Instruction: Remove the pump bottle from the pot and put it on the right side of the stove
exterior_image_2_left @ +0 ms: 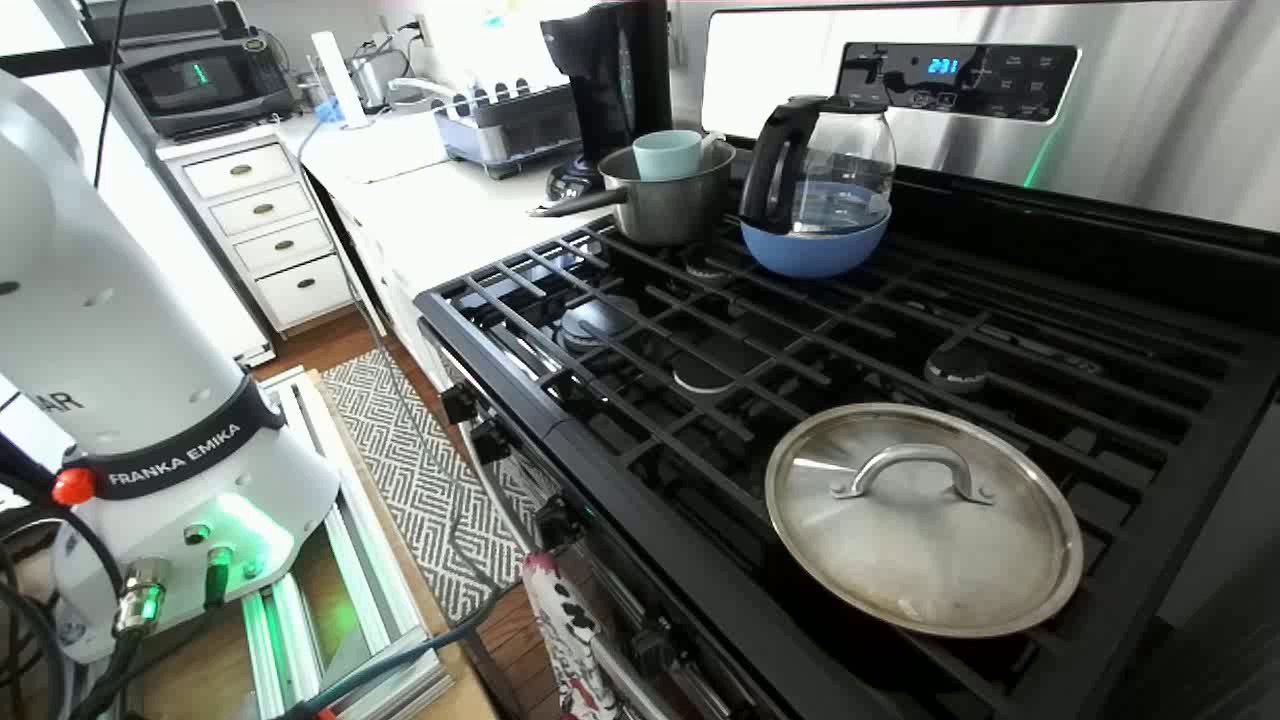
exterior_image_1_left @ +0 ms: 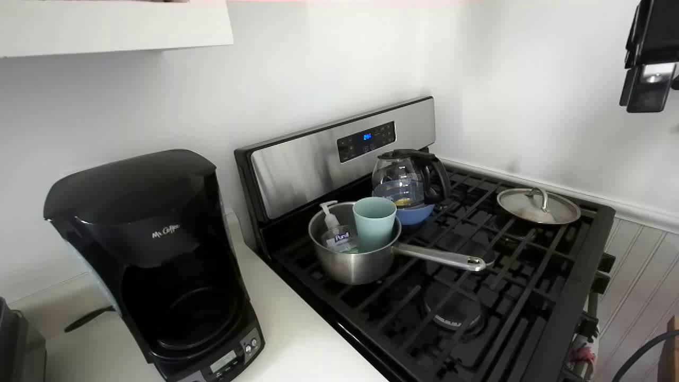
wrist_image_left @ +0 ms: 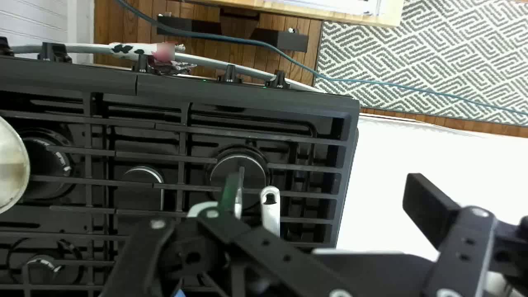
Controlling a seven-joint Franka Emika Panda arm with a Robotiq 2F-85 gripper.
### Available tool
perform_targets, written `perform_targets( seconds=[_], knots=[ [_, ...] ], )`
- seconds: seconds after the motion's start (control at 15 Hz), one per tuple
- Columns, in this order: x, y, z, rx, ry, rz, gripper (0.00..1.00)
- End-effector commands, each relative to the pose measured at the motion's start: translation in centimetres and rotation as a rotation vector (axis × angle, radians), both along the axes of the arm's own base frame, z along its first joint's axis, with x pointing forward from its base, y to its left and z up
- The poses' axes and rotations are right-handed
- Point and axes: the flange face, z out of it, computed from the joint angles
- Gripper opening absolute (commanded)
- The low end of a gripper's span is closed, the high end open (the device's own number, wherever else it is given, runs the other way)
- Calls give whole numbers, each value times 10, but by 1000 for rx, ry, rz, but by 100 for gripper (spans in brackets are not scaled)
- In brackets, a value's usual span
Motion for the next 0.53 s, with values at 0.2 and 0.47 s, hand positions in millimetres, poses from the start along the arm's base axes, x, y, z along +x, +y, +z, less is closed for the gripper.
perform_targets(
  seconds=[0.2,0.47],
  knots=[
    [0,0,1,0,1,0,100],
    [18,3,-5,1,-3,-39,100]
  ],
)
